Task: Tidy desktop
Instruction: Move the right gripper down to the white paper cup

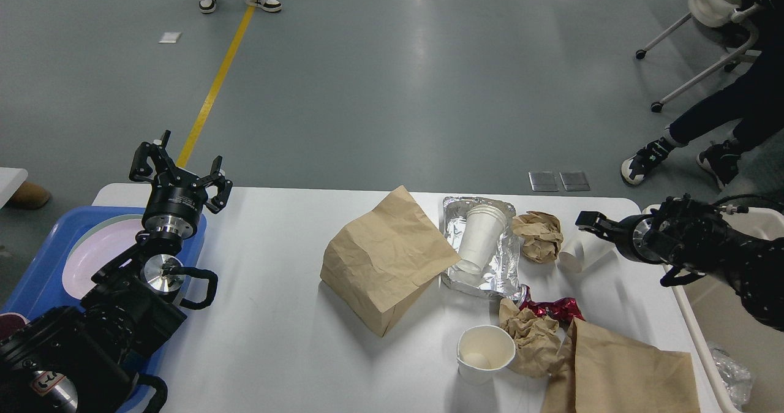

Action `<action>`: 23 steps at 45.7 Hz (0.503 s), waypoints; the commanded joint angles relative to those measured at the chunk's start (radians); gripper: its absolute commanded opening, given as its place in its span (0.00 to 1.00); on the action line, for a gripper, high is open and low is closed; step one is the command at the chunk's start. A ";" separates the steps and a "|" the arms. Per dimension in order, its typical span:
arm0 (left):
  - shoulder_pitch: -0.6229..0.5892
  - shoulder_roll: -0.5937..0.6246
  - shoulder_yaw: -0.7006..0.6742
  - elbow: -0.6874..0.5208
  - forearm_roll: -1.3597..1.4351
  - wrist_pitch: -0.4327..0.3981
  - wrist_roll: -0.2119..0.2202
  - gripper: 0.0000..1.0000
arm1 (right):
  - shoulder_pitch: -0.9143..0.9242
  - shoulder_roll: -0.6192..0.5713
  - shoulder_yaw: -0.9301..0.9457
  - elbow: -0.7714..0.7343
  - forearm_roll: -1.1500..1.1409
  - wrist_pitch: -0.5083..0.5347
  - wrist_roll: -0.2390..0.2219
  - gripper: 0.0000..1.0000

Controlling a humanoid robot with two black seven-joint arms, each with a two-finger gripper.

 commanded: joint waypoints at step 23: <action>0.000 0.000 0.000 0.000 0.000 0.000 0.000 0.96 | -0.078 0.023 0.066 -0.027 0.000 -0.083 0.001 1.00</action>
